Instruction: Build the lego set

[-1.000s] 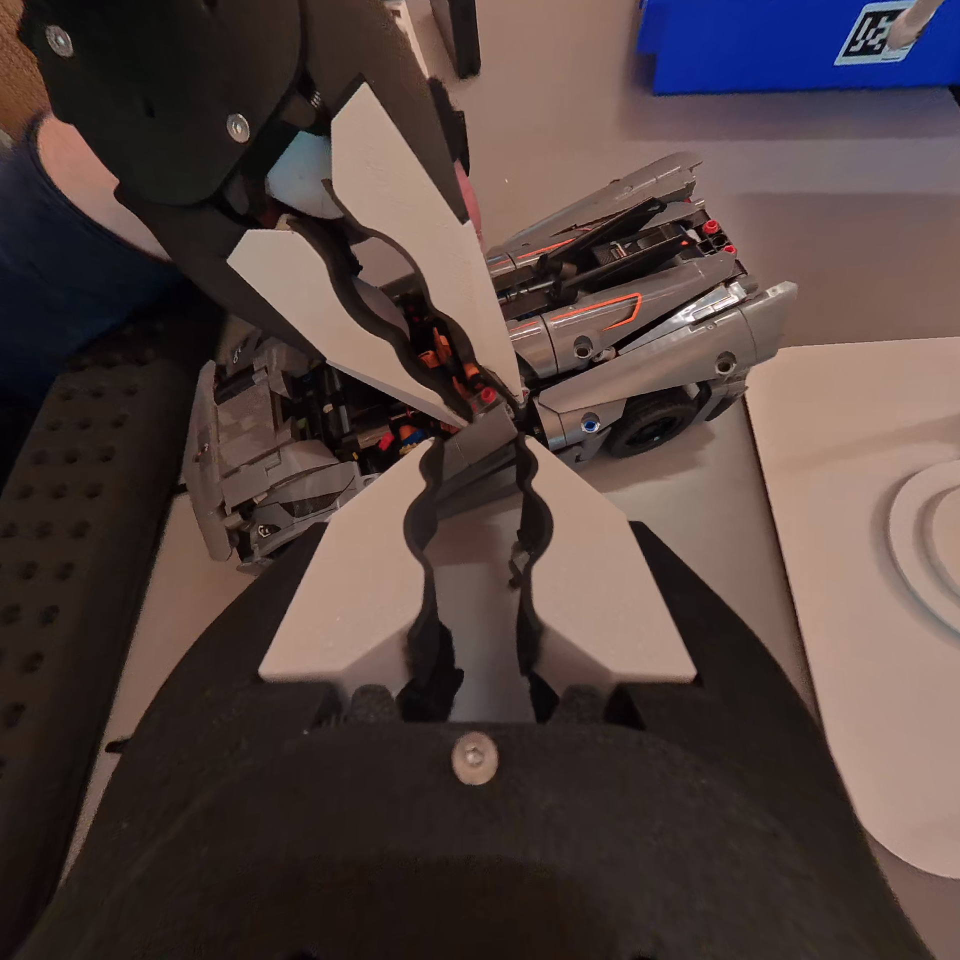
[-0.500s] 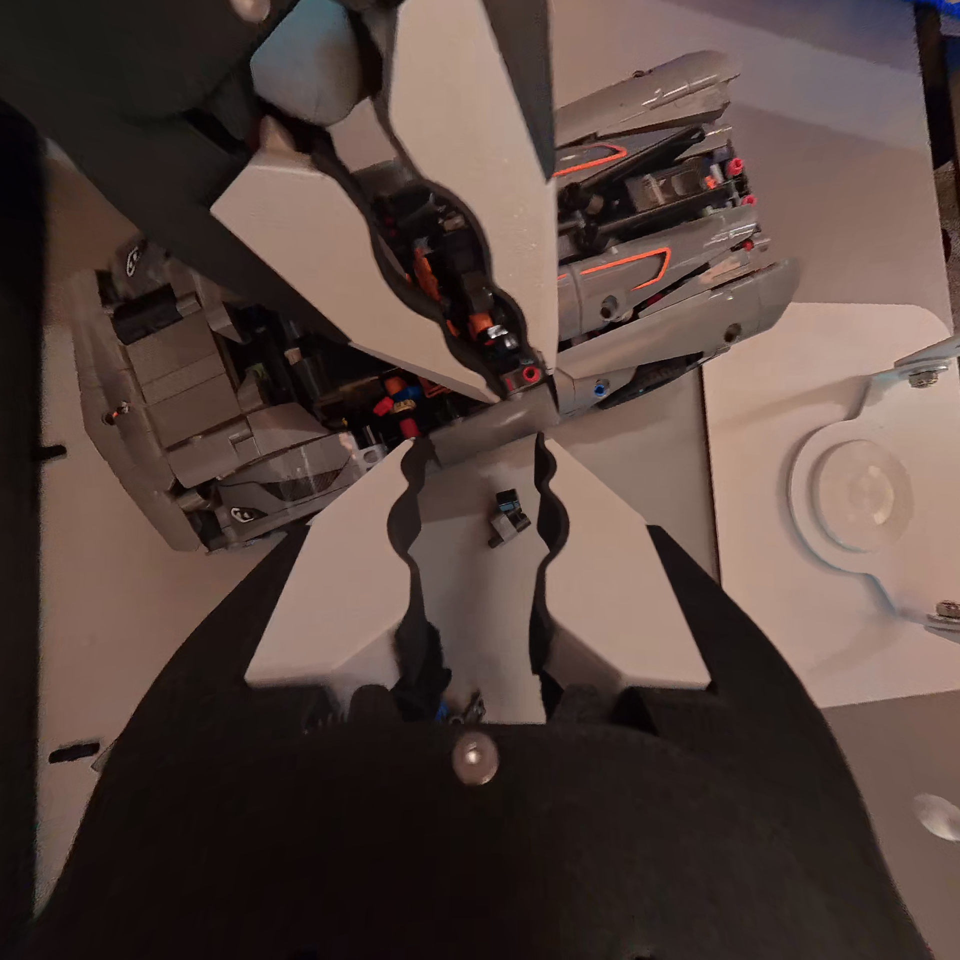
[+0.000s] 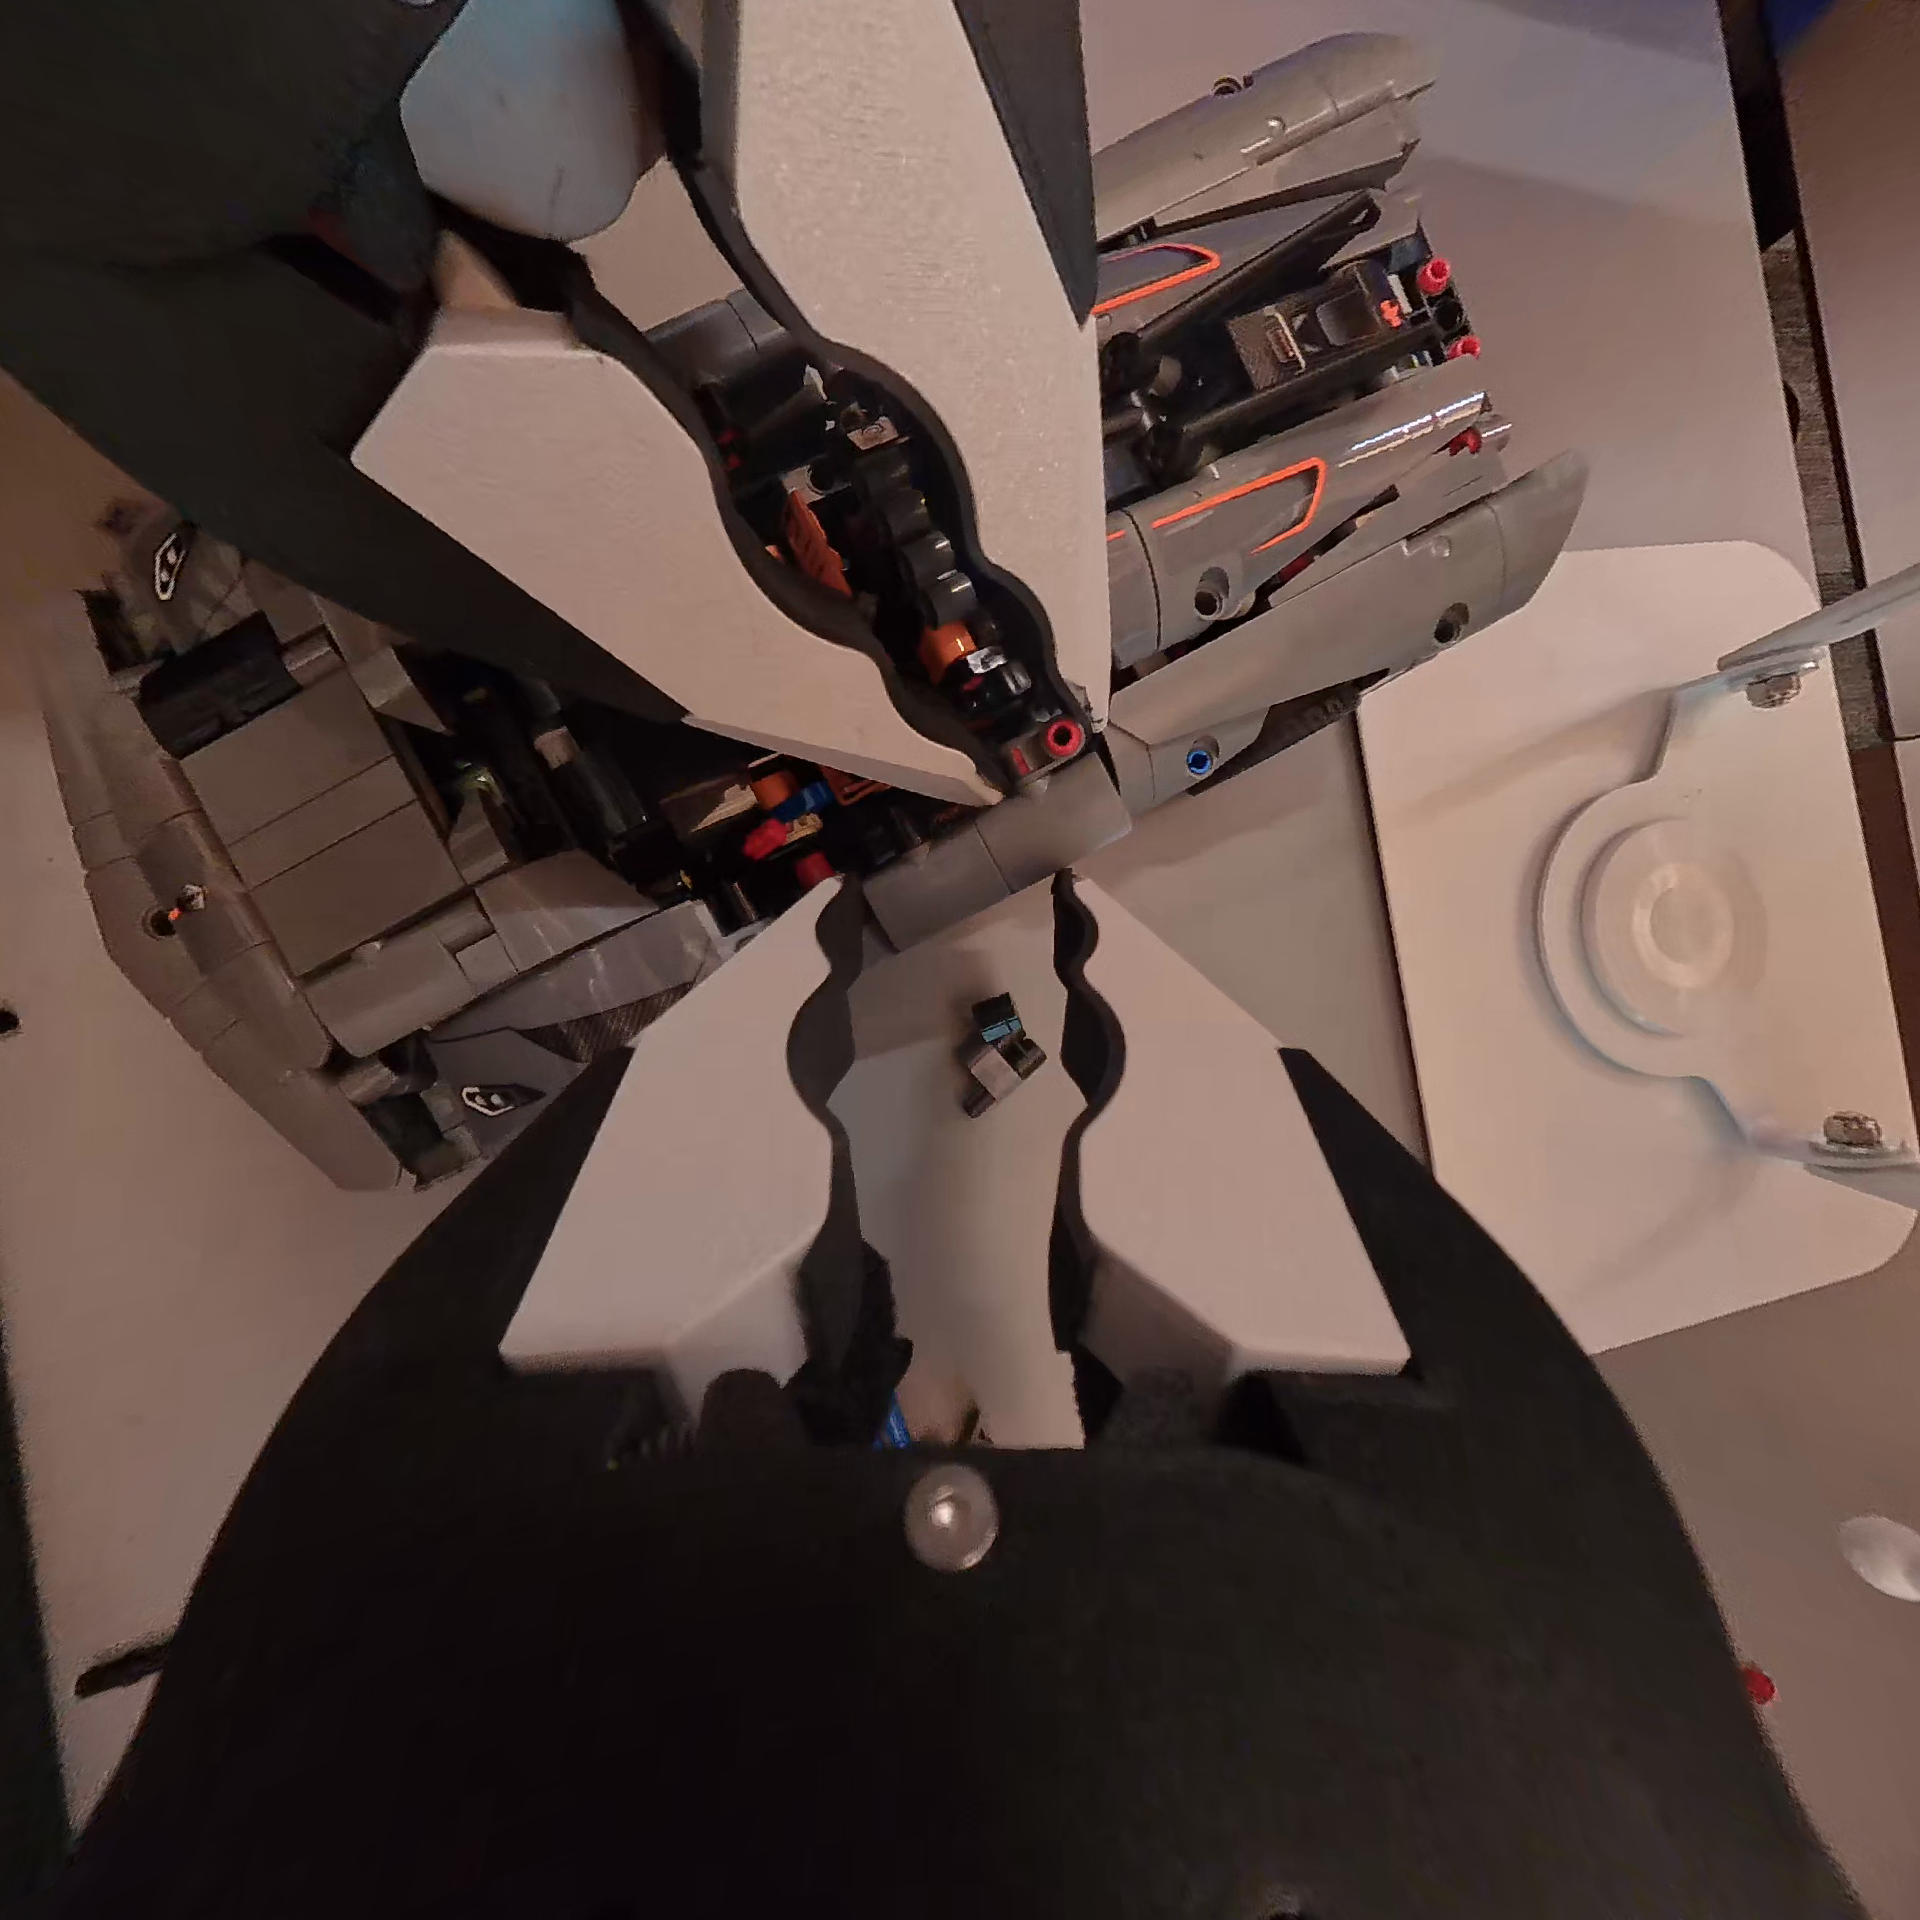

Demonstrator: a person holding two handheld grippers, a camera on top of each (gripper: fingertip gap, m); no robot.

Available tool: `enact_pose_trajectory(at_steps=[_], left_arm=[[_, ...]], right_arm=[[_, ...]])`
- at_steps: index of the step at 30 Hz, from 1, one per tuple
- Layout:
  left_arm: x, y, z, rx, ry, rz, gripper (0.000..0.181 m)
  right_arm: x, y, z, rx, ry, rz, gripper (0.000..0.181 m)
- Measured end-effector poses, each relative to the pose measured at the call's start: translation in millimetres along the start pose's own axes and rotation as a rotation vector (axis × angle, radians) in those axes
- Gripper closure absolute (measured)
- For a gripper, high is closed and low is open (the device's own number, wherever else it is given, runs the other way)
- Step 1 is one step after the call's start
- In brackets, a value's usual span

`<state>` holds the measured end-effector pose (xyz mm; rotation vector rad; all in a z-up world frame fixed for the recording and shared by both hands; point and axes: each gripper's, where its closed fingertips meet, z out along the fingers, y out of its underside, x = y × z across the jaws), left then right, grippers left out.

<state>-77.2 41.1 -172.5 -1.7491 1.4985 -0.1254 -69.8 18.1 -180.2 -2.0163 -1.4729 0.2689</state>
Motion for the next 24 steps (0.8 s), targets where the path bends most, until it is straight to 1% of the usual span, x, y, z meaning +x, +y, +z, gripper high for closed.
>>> enact_pose_trajectory(at_steps=[8, 18, 22, 24], left_arm=[[-8, 2, 1, 0.013, -0.027, -0.015, 0.168], [-16, 4, 0, 0.024, -0.049, -0.039, 0.168], [-14, 5, 4, 0.021, -0.034, -0.040, 0.168], [-14, 6, 5, 0.012, -0.042, -0.034, 0.168]], right_arm=[[6, -5, 2, 0.030, 0.092, -0.038, 0.148], [12, -13, 2, 0.101, 0.317, -0.217, 0.151], [7, -17, 1, 0.168, 0.315, -0.224, 0.154], [7, -15, 3, 0.156, 0.331, -0.228, 0.155]])
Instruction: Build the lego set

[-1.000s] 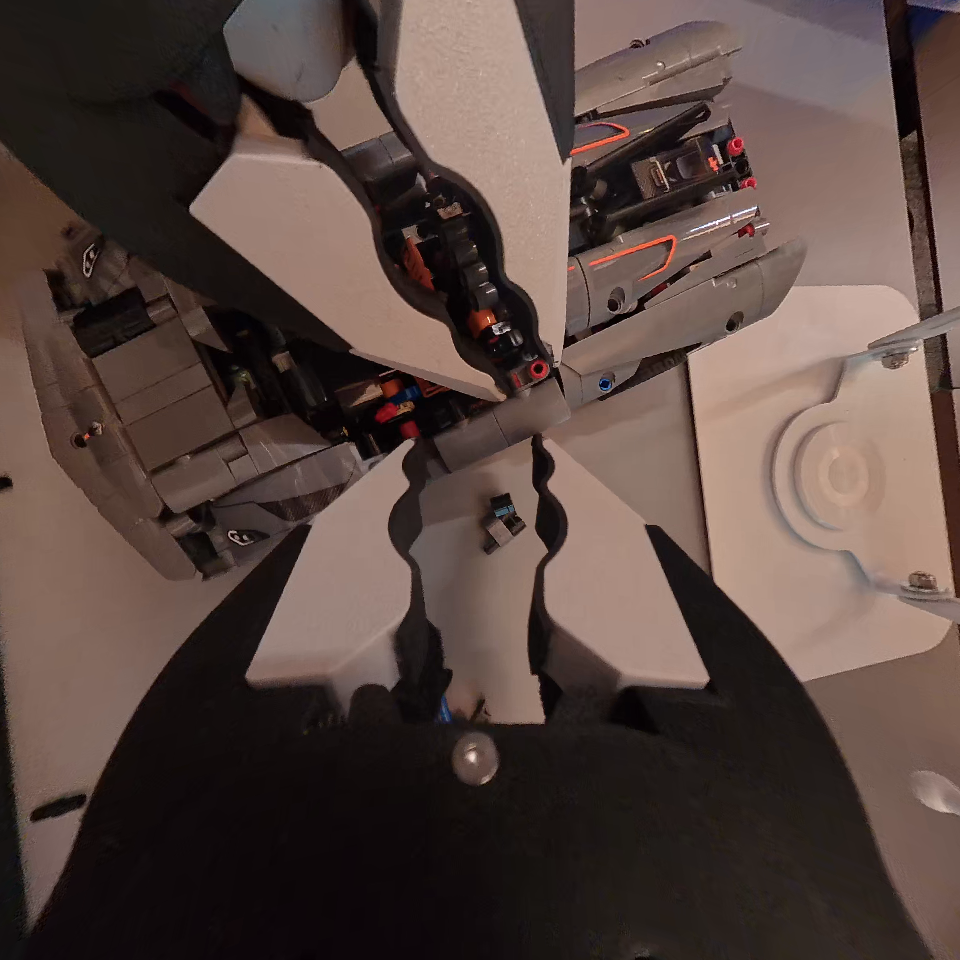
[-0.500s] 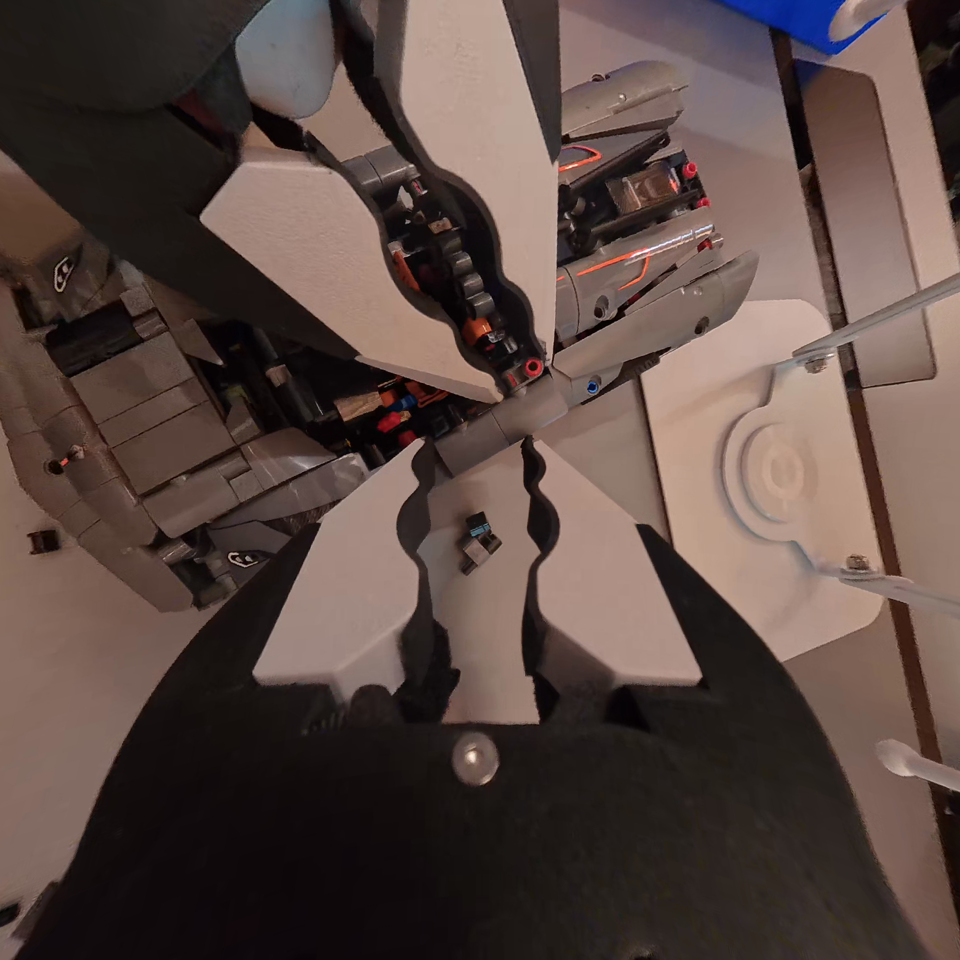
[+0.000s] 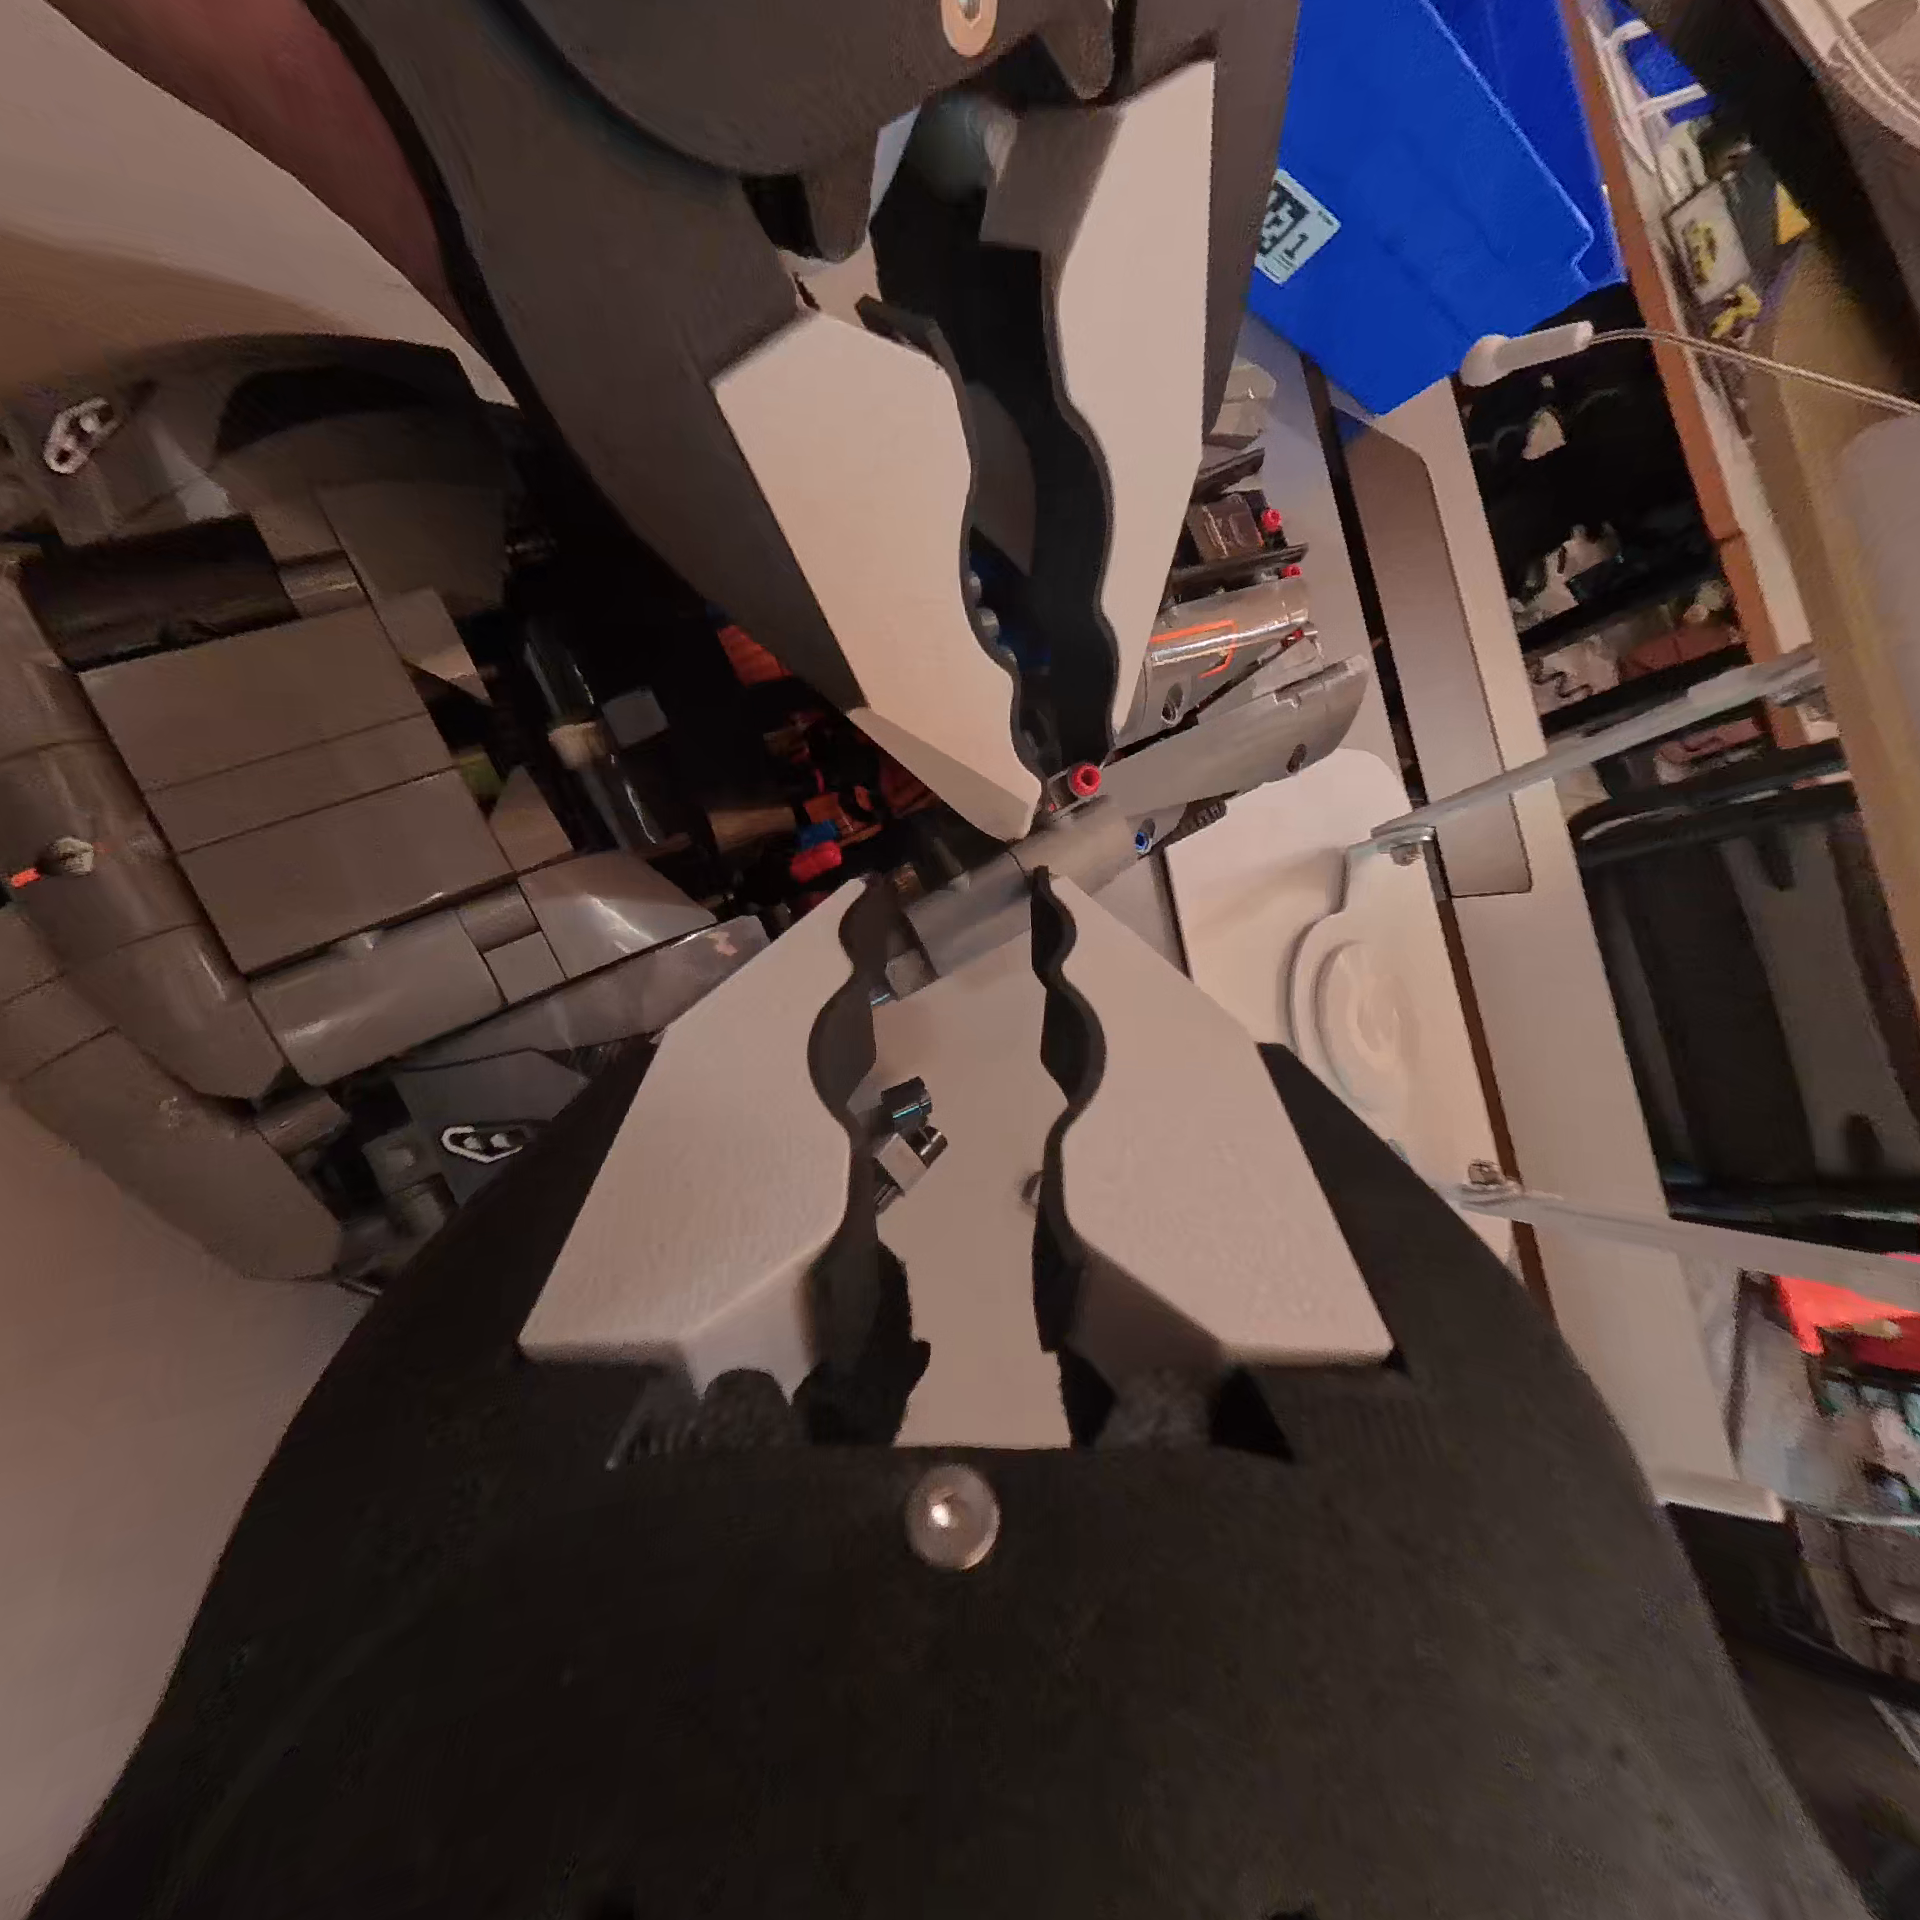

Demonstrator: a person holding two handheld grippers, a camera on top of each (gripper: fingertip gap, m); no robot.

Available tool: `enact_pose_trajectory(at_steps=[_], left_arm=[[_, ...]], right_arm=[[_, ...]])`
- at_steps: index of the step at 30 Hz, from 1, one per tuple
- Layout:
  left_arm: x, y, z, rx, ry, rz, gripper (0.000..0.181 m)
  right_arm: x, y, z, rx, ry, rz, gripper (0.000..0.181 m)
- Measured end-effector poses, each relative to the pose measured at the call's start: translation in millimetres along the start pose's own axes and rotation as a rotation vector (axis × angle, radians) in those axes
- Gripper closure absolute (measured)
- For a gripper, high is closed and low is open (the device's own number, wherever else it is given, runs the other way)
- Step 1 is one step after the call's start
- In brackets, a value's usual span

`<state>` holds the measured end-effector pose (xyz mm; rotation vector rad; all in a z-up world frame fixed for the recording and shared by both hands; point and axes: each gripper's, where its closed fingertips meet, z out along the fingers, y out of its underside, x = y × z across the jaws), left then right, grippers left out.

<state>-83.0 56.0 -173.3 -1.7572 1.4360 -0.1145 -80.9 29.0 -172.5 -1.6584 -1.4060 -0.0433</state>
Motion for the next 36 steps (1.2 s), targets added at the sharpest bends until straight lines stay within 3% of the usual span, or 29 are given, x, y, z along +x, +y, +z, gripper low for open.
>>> enact_pose_trajectory(at_steps=[11, 25, 27, 36], left_arm=[[-1, 0, 1, 0.000, -0.001, -0.010, 0.168], [-5, 1, 2, -0.004, -0.016, -0.013, 0.169], [-4, 1, 1, 0.002, -0.007, -0.020, 0.168], [2, 5, -11, 0.022, 0.056, -0.031, 0.164]], right_arm=[[1, 3, 0, 0.021, 0.008, -0.003, 0.160], [2, 1, 0, 0.109, -0.085, 0.148, 0.165], [0, -2, -2, 0.134, -0.110, 0.162, 0.181], [5, 1, -2, 0.144, -0.153, 0.240, 0.167]])
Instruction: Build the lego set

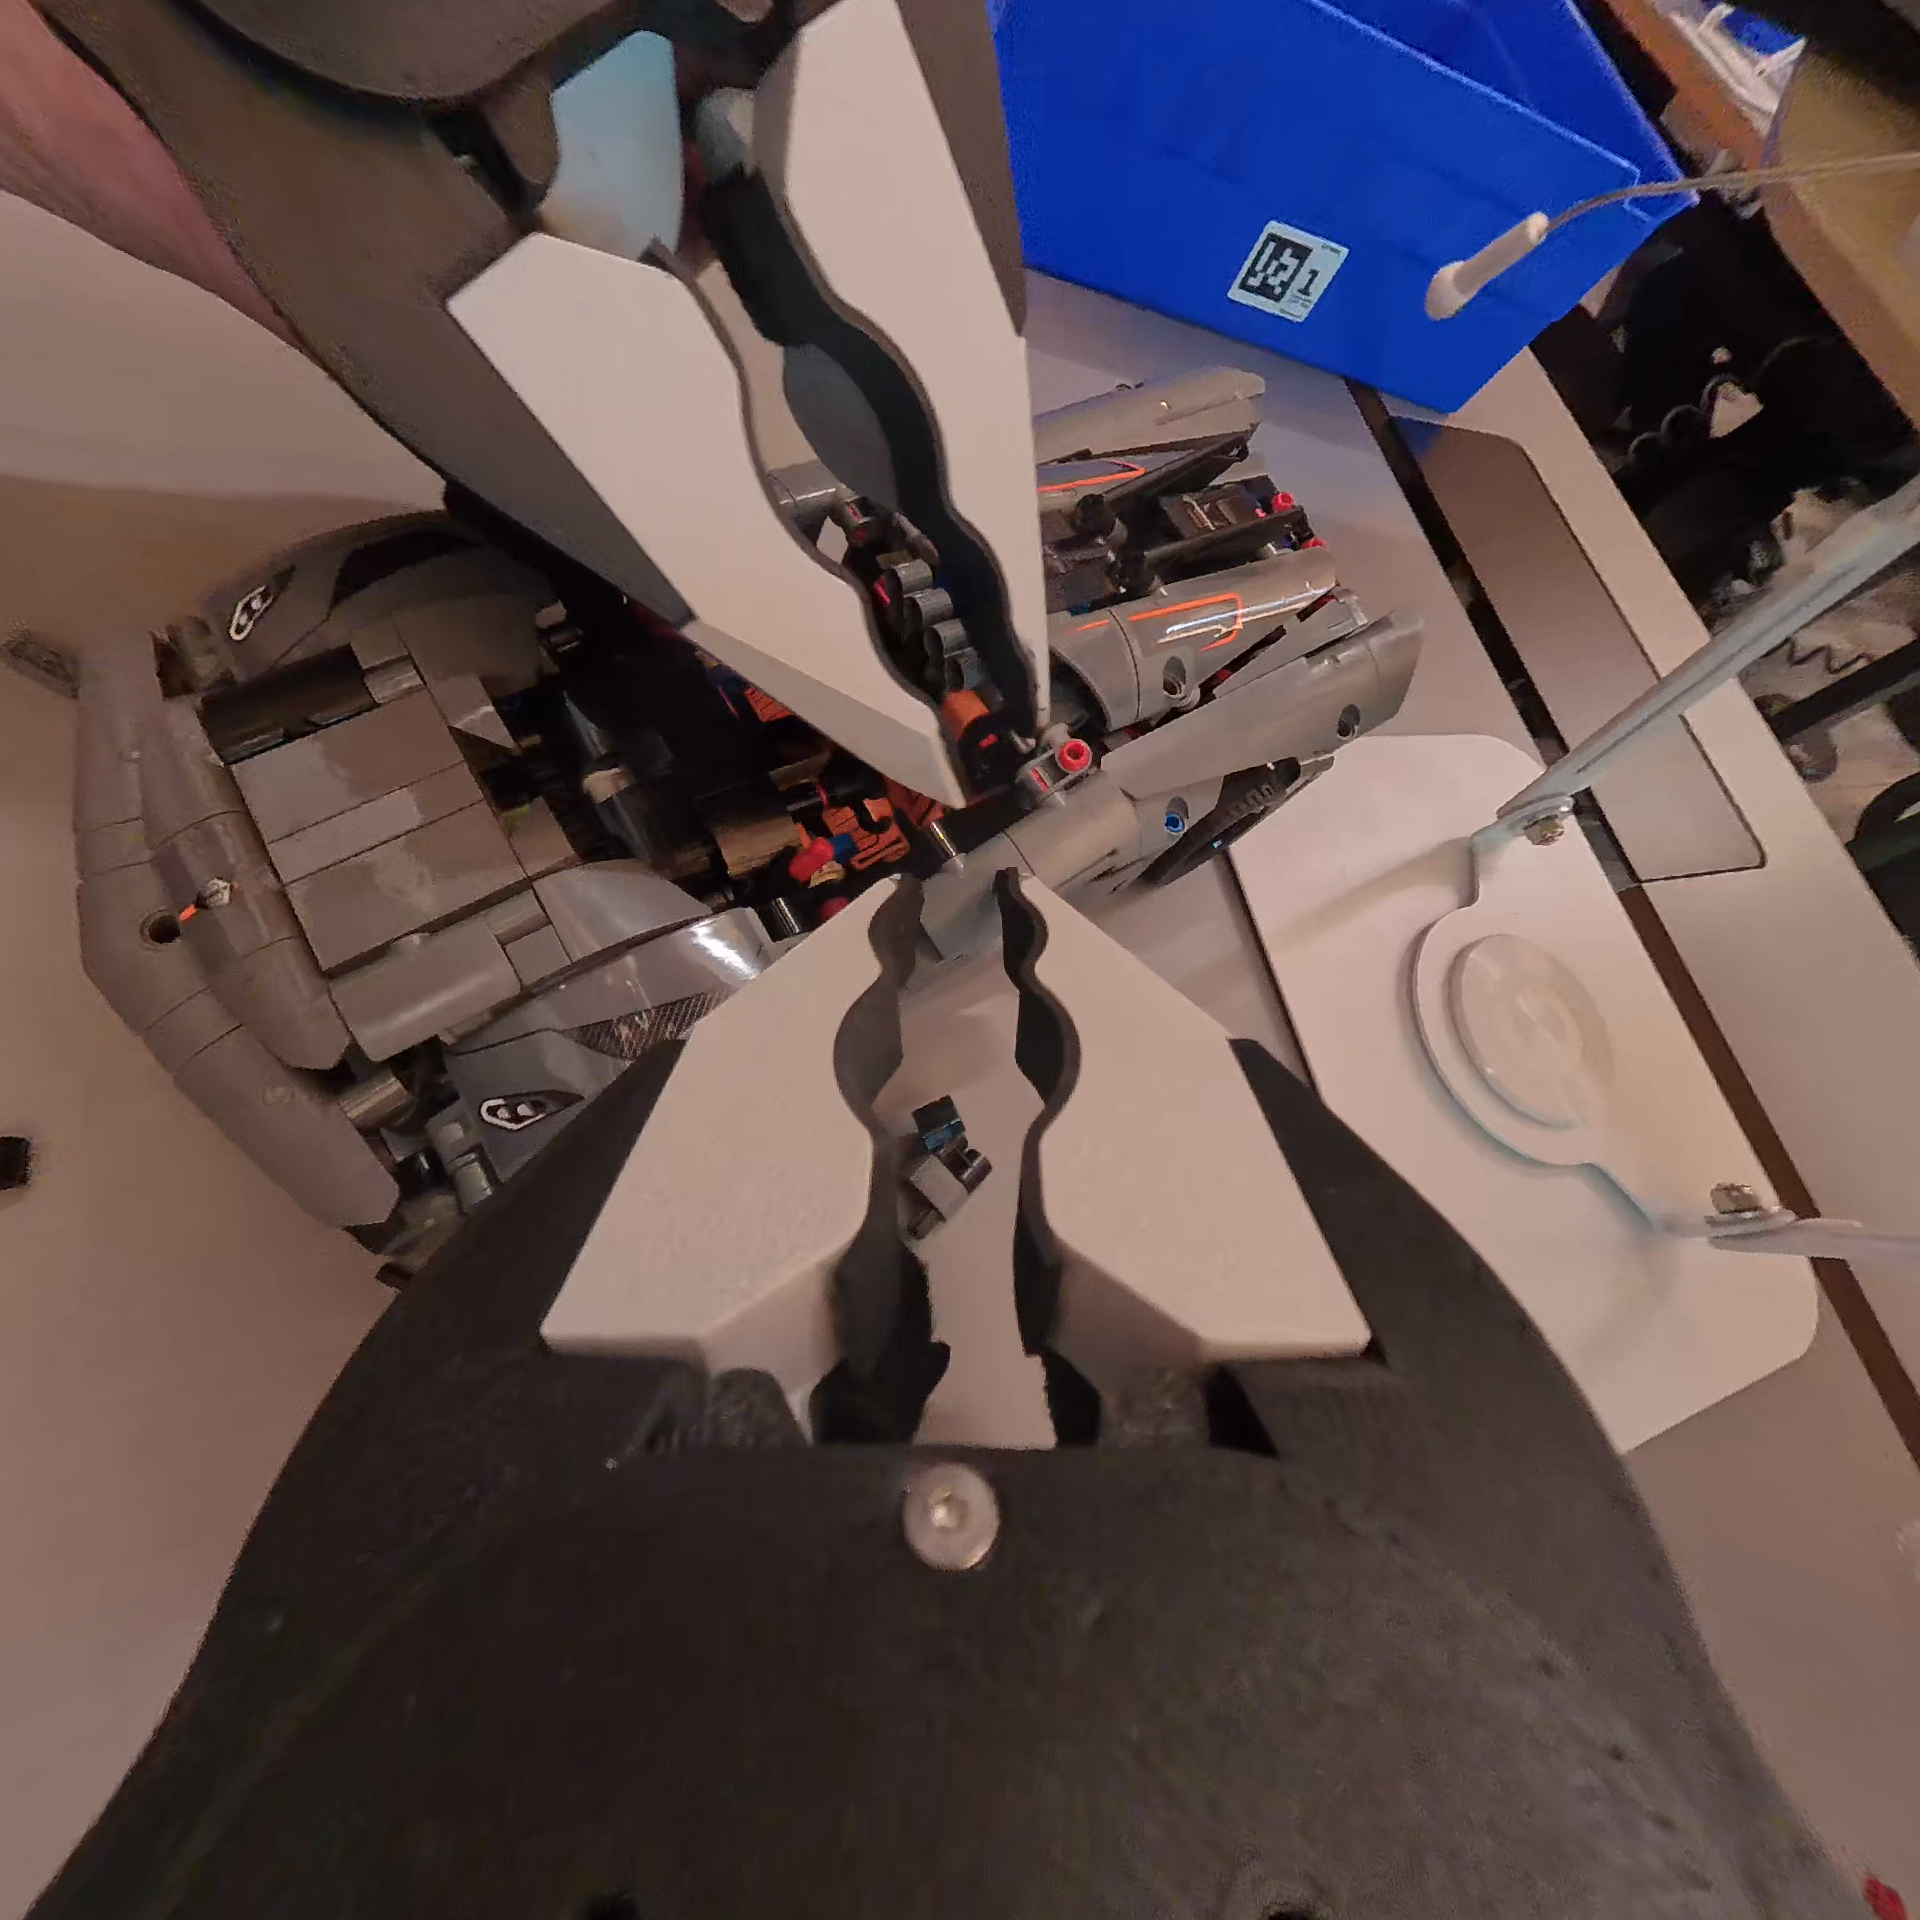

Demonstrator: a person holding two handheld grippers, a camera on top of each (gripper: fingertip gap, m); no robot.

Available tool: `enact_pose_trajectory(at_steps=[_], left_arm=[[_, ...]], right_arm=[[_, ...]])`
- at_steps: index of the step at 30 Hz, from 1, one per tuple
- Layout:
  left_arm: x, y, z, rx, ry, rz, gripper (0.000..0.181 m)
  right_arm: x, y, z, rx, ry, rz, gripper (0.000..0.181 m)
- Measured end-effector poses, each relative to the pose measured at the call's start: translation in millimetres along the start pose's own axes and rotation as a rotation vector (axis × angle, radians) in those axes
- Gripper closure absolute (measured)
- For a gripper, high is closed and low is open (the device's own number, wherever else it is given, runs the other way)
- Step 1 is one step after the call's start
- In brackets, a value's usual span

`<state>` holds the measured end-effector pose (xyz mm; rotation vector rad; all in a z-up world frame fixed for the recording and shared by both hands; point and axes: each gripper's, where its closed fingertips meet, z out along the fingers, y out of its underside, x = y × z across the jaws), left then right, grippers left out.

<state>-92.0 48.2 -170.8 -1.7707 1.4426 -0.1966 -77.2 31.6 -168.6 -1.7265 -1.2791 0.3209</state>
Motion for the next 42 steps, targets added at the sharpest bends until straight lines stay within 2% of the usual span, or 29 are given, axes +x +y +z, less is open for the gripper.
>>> enact_pose_trajectory(at_steps=[6, 12, 19, 21, 42], left_arm=[[16, 1, 4, -0.007, 0.078, 0.021, 0.164], [18, 0, 8, -0.009, 0.085, 0.030, 0.173], [15, 0, 8, 0.001, 0.075, 0.021, 0.175], [14, 0, 8, 0.002, 0.074, 0.019, 0.181], [12, -2, 9, 0.015, 0.059, 0.017, 0.175]], right_arm=[[3, 4, -2, 0.003, -0.061, 0.108, 0.167], [1, 11, 1, -0.024, -0.105, 0.167, 0.166], [2, 14, 0, -0.035, -0.134, 0.200, 0.167], [2, 15, 0, -0.042, -0.139, 0.199, 0.167], [-1, 14, 4, -0.003, -0.195, 0.301, 0.162]])
